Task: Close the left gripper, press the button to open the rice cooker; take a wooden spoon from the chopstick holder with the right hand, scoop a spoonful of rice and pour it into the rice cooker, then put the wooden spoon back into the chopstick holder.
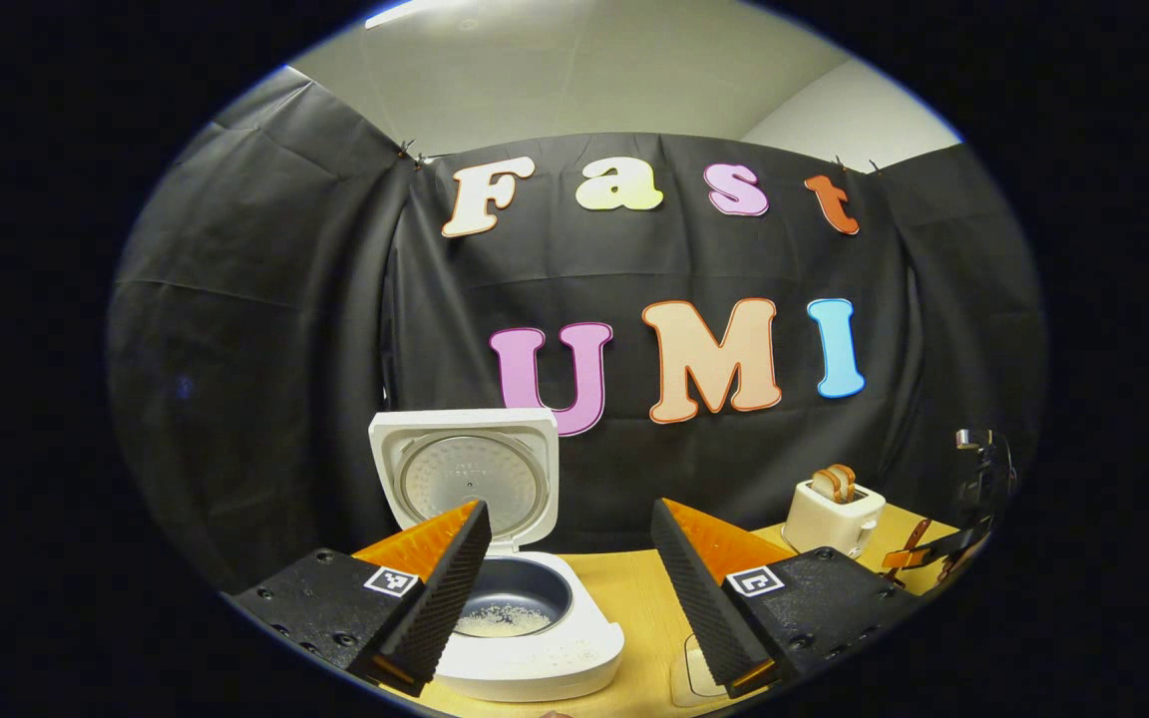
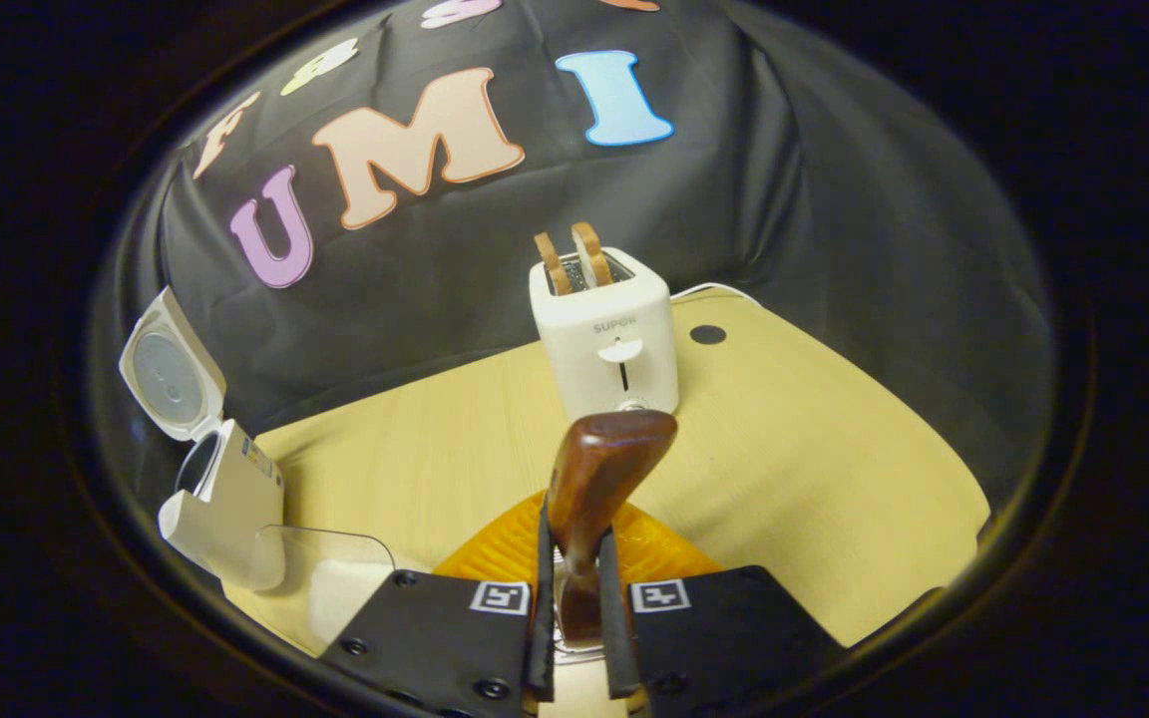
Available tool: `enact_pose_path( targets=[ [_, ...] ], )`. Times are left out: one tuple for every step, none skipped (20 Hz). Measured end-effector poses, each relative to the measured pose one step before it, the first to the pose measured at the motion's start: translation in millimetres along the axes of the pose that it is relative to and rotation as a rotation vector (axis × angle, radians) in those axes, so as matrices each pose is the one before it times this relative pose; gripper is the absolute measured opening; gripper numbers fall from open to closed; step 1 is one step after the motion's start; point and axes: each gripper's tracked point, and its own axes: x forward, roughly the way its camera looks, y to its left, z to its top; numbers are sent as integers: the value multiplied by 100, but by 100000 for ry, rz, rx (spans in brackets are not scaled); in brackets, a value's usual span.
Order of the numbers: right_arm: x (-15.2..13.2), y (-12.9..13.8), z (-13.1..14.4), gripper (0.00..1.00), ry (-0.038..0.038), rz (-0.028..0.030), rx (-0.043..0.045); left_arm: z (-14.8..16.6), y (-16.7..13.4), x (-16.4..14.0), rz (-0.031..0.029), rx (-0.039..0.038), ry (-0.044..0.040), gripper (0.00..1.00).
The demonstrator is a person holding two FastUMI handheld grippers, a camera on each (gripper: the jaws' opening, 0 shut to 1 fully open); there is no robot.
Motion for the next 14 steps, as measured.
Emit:
enact_pose_path(
  targets=[
    [-760,80,546,29,-1045,28,675,82,34,86,-163,-114,-156,94],
    [-133,-113,343,39,-1458,-476,319,49,29,-35,-34,-71,-200,94],
    [-200,-224,364,49,-1291,-768,-68,-3,73,-29,-189,-74,-197,95],
    [-240,-188,233,59,-900,-626,-113,93,35,138,-36,-106,-206,95],
    [-322,-221,276,69,-860,-1069,-537,8,127,23,-98,-181,-303,95],
    [-441,-466,302,79,-959,-1723,-957,104,209,136,12,-193,-161,95],
    [-362,-374,355,89,-1015,-1597,-1008,-2,255,115,220,-196,-258,95],
    [-414,-164,465,99,-1604,-987,-830,106,340,91,368,-144,-264,95],
    [-484,28,731,99,-1970,-489,-900,-14,247,172,393,-203,-4,95],
    [-473,3,699,99,-2088,-410,-1097,160,408,232,406,-87,-141,95],
    [-480,131,807,99,-2321,-76,-1407,29,501,300,641,-41,-60,95],
    [-526,56,801,99,-2306,-27,-1687,168,471,447,684,349,-204,94],
    [-598,250,881,99,-2177,434,-1698,179,663,214,950,630,-586,94],
    [-537,400,760,99,-1800,577,-1807,364,633,425,984,584,-706,94]
  ],
)
